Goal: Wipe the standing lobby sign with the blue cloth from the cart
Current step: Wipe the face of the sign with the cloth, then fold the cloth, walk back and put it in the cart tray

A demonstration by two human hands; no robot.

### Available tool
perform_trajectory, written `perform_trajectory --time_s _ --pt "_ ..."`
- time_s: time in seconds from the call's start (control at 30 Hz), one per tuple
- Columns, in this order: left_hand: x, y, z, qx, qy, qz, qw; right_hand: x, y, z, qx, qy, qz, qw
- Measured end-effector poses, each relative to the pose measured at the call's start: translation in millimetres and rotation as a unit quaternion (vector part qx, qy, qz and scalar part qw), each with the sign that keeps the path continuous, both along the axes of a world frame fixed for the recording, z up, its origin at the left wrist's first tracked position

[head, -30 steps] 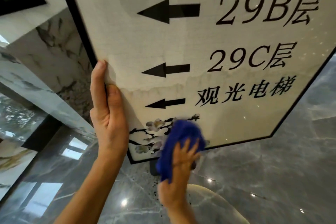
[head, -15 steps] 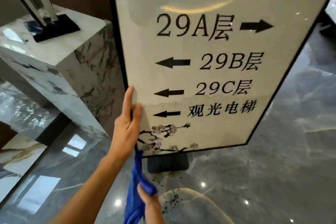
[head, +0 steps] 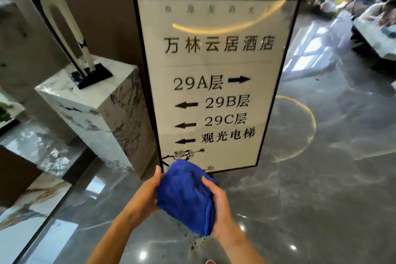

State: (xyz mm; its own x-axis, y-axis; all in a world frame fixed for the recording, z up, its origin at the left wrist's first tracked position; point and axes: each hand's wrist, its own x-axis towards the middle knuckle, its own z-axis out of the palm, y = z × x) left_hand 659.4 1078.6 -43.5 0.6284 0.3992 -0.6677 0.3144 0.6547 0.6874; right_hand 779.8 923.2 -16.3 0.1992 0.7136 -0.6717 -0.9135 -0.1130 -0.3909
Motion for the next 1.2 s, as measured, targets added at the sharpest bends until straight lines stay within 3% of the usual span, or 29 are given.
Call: perform_trajectory --time_s 0.07,0.23,0.47,0.57,0.73,0.8,0.97,1.2 --pt "9.5 -8.6 15.9 -0.032 -0.042 -0.008 0.999 12.2 -1.9 15.8 0.005 -0.024 0.021 0.999" --pt "30.0 -15.3 60.7 0.078 -0.091 -0.011 0.993 45.0 -9.0 51.2 0.017 -0.119 0.078 0.990" --pt "47.1 -11.0 110.5 0.168 -0.061 0.057 0.982 83.1 -14.6 90.0 0.090 -0.227 0.104 0.964" --pt "48.9 -7.4 121.5 0.170 -0.079 0.076 0.979 94.3 -18.7 99.3 0.067 -0.267 0.120 0.954" --pt "50.6 -7.5 136.3 0.164 -0.129 0.092 0.974 103.7 -15.2 119.2 0.000 -0.367 0.025 0.930" --pt "51.6 -6.7 142.2 0.165 -0.158 0.079 0.970 105.2 -14.2 131.2 0.017 -0.412 0.015 0.911" --pt "54.2 -3.2 158.7 0.234 -0.174 0.025 0.956 109.8 -16.9 151.9 0.010 -0.568 0.064 0.821" --pt "58.4 -0.5 176.8 0.347 -0.099 -0.024 0.932 120.4 -16.9 158.6 -0.029 -0.650 0.076 0.755"
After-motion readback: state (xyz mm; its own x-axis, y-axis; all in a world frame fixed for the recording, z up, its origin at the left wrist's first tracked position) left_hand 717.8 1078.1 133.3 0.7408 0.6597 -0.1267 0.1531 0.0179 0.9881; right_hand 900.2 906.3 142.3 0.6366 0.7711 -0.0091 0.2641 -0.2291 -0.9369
